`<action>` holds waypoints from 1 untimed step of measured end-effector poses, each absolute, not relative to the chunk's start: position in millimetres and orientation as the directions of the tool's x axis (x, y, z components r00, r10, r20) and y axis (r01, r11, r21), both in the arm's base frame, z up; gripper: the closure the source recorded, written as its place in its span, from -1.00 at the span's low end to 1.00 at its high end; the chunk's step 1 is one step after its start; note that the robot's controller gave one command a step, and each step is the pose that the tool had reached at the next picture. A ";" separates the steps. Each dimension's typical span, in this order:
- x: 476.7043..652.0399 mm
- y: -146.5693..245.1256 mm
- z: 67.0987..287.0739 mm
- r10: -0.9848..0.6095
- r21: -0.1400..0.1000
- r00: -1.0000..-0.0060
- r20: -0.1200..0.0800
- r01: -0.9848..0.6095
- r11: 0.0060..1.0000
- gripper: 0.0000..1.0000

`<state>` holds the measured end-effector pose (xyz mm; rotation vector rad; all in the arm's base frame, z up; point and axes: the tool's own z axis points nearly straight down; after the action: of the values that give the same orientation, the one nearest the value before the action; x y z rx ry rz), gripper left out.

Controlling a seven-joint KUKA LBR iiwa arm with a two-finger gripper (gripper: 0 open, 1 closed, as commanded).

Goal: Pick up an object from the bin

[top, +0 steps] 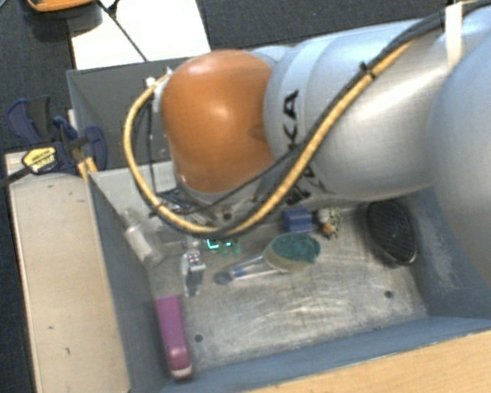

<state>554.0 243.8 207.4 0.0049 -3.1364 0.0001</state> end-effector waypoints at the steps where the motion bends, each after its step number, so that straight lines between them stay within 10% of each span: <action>1: 587.7 255.5 72.4 -0.330 -0.001 -0.944 0.018 -0.331 0.944 -1.00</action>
Offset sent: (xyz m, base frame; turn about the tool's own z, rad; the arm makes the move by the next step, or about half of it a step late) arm 0.0352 0.0114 -0.1374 -0.3313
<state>587.7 255.5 72.4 0.5237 -3.0799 0.0062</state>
